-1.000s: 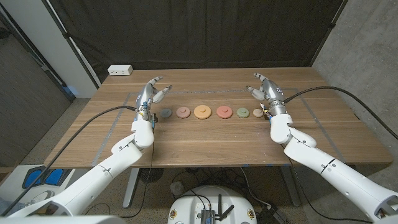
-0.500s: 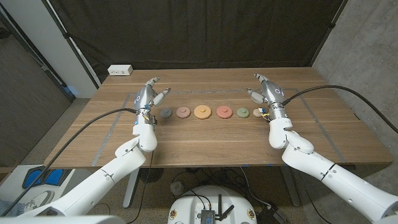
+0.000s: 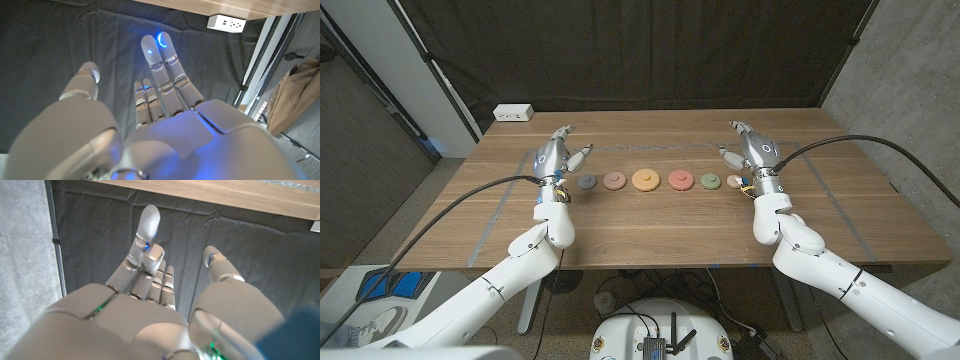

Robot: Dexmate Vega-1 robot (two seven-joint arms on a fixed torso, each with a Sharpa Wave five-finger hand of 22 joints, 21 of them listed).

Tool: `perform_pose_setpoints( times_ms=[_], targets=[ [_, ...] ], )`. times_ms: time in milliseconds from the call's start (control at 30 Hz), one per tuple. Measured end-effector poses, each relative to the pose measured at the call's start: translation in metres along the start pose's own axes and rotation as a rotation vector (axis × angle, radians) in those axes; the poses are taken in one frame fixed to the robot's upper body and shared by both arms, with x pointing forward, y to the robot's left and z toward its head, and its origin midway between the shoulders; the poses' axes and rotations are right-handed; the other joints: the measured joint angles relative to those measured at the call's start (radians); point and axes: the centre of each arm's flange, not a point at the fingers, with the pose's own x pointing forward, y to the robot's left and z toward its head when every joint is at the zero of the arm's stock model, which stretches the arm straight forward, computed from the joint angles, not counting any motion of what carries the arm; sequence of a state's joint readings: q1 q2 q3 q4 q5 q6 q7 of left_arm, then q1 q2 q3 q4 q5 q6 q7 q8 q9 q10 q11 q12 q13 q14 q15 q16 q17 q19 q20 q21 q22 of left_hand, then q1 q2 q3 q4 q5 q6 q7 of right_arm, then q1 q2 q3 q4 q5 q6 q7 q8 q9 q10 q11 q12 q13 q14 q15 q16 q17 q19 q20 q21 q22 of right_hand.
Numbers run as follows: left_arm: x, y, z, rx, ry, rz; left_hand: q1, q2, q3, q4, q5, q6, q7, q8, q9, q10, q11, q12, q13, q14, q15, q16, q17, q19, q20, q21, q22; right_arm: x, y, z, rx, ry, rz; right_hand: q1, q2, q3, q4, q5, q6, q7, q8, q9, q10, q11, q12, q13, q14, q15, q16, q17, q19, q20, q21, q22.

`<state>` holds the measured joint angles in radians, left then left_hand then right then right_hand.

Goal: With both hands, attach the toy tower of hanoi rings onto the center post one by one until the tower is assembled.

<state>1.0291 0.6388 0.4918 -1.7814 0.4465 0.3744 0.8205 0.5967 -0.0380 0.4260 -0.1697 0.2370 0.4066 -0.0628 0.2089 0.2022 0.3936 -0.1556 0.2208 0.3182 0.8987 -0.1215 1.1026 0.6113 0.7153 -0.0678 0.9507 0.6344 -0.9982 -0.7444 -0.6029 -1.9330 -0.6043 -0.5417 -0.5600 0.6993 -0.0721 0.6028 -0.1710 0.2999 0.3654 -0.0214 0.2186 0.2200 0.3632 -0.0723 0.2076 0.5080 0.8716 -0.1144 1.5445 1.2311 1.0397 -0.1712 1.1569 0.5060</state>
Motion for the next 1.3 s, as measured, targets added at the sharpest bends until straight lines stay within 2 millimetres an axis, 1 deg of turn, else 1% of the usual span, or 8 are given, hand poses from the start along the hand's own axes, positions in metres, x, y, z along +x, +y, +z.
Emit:
perform_pose_setpoints(
  times_ms=[233,400,633,1000,1133,1200,1233,1300],
  targets=[
    [0.002,0.010,0.006,0.040,-0.004,-0.046,0.010,0.000,-0.007,0.001,0.000,0.027,0.009,0.007,0.005,0.034,-0.006,0.006,0.005,0.000,0.000,0.015,-0.008,0.000,0.000,0.004,-0.005,-0.001,-0.004,0.000,-0.020,0.026,0.067,0.000,0.000,0.004,0.004,0.004,0.007,0.004,0.004,0.001,0.003,-0.003,0.000,0.005,-0.005,0.005,0.000,0.000,0.000,0.000,0.000,-0.003],
    [0.005,0.013,0.008,0.060,0.001,-0.084,0.014,-0.004,-0.011,0.003,0.000,0.019,0.018,0.007,0.005,0.029,-0.001,0.006,0.009,0.000,0.000,0.019,-0.009,0.000,0.000,0.010,-0.009,0.000,-0.008,0.001,-0.024,0.037,0.107,0.000,0.000,0.004,0.004,0.005,0.006,0.004,0.004,0.001,0.003,-0.003,0.000,0.009,-0.014,0.007,0.000,0.000,-0.011,0.003,0.000,-0.010],
    [0.007,0.018,0.012,0.089,-0.006,-0.139,0.018,0.000,-0.015,0.001,0.004,0.017,0.019,0.008,0.005,0.022,0.006,0.006,0.009,-0.004,0.004,0.026,-0.014,0.000,0.000,0.015,-0.013,0.005,-0.013,0.000,-0.025,0.058,0.164,0.015,-0.001,0.008,0.000,0.008,-0.010,-0.002,-0.001,0.001,-0.019,-0.017,0.000,0.014,-0.027,0.009,0.000,0.000,-0.025,0.011,0.000,-0.015],
    [0.016,0.021,0.018,0.140,-0.017,-0.249,0.026,0.000,-0.017,0.000,0.004,0.009,0.028,0.000,0.005,0.015,0.013,0.000,0.014,-0.015,0.004,0.026,-0.018,-0.002,-0.002,0.016,-0.014,0.014,-0.019,0.005,-0.040,0.055,0.253,0.020,-0.006,0.013,-0.004,0.015,-0.026,0.004,-0.001,0.001,-0.024,-0.012,0.000,0.019,-0.045,0.016,-0.008,-0.008,-0.036,0.014,0.000,-0.024],
    [0.019,0.021,0.019,0.153,-0.017,-0.279,0.032,0.005,-0.016,0.000,0.008,-0.002,0.038,0.000,0.005,0.008,0.020,0.000,0.014,-0.015,0.004,0.034,-0.023,-0.002,-0.002,0.016,-0.018,0.017,-0.020,0.006,-0.045,0.058,0.280,0.029,0.003,0.013,-0.004,0.015,-0.026,0.004,-0.001,0.001,-0.017,-0.019,0.000,0.023,-0.046,0.014,-0.008,-0.007,-0.036,0.014,0.000,-0.025],
    [0.018,0.019,0.017,0.159,-0.006,-0.305,0.032,0.005,-0.019,0.003,0.008,-0.006,0.044,0.000,0.005,0.009,0.031,0.000,0.018,-0.015,0.004,0.034,-0.026,-0.002,-0.002,0.022,-0.018,0.021,-0.025,0.008,-0.050,0.047,0.270,0.029,0.003,0.012,-0.004,0.018,-0.026,0.004,-0.001,0.001,-0.017,-0.019,0.000,0.023,-0.046,0.014,-0.008,-0.006,-0.036,0.014,0.000,-0.028],
    [0.023,0.024,0.022,0.167,-0.024,-0.298,0.035,0.009,-0.019,0.003,0.008,-0.002,0.048,0.000,0.005,0.010,0.033,0.000,0.019,-0.015,0.004,0.034,-0.027,-0.002,-0.002,0.022,-0.018,0.022,-0.026,0.009,-0.050,0.046,0.269,0.029,0.003,0.012,-0.004,0.019,-0.026,0.004,-0.001,0.001,-0.017,-0.019,0.000,0.023,-0.046,0.014,-0.008,-0.006,-0.036,0.014,0.000,-0.029],
    [0.024,0.023,0.022,0.170,-0.024,-0.315,0.036,0.009,-0.019,0.003,0.008,0.000,0.051,0.000,0.009,0.007,0.037,0.000,0.019,-0.015,0.004,0.034,-0.028,-0.002,-0.002,0.022,-0.019,0.021,-0.020,0.005,-0.045,0.067,0.342,0.029,0.003,0.012,-0.004,0.019,-0.025,0.003,0.000,0.005,-0.016,-0.019,0.000,0.028,-0.046,0.014,-0.008,-0.006,-0.036,0.014,0.002,-0.029]
  ],
)
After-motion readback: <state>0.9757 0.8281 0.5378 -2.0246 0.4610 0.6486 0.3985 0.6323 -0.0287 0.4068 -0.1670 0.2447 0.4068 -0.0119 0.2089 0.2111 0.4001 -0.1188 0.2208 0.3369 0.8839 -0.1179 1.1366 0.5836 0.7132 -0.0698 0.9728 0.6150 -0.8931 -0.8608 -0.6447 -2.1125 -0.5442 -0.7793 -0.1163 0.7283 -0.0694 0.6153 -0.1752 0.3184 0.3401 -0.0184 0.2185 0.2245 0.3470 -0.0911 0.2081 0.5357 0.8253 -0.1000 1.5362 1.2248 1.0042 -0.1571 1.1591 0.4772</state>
